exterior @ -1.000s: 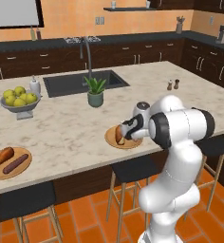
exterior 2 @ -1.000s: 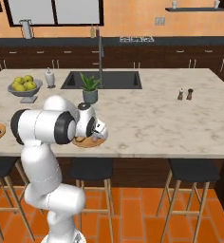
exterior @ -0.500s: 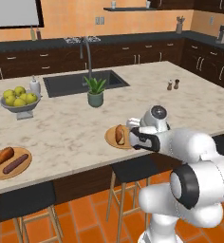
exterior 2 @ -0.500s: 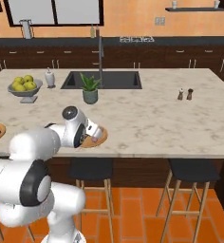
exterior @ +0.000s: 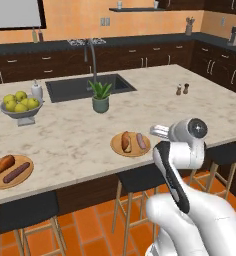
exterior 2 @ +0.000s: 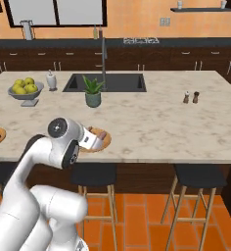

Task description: Place one bun and one sausage from the bowl on each plate.

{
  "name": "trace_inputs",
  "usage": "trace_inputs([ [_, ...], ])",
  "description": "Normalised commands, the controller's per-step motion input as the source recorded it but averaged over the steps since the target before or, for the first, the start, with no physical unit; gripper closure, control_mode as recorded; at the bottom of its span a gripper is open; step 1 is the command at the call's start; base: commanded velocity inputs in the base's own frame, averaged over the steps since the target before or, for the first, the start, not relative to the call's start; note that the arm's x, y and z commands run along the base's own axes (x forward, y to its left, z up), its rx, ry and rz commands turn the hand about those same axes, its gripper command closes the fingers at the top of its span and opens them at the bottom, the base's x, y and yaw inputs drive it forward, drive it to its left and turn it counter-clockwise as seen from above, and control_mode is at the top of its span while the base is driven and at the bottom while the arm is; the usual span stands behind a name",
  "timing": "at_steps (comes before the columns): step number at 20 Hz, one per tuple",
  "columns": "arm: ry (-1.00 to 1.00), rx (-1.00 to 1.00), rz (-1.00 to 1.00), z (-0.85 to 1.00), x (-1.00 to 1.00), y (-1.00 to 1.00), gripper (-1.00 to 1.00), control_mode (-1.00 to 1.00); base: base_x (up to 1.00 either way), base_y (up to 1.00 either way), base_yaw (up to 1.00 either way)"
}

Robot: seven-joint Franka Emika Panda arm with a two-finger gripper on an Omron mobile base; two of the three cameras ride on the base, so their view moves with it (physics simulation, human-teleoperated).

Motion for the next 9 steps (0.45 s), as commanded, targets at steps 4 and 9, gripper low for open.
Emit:
trace_inputs([
  [4,0.0,0.02,-0.1,0.97,-0.94,-0.55,-1.0,-1.0,0.0,0.0,0.0],
  [9,0.0,0.13,-0.12,0.69,-1.0,-0.67,-1.0,-1.0,0.0,0.0,0.0],
])
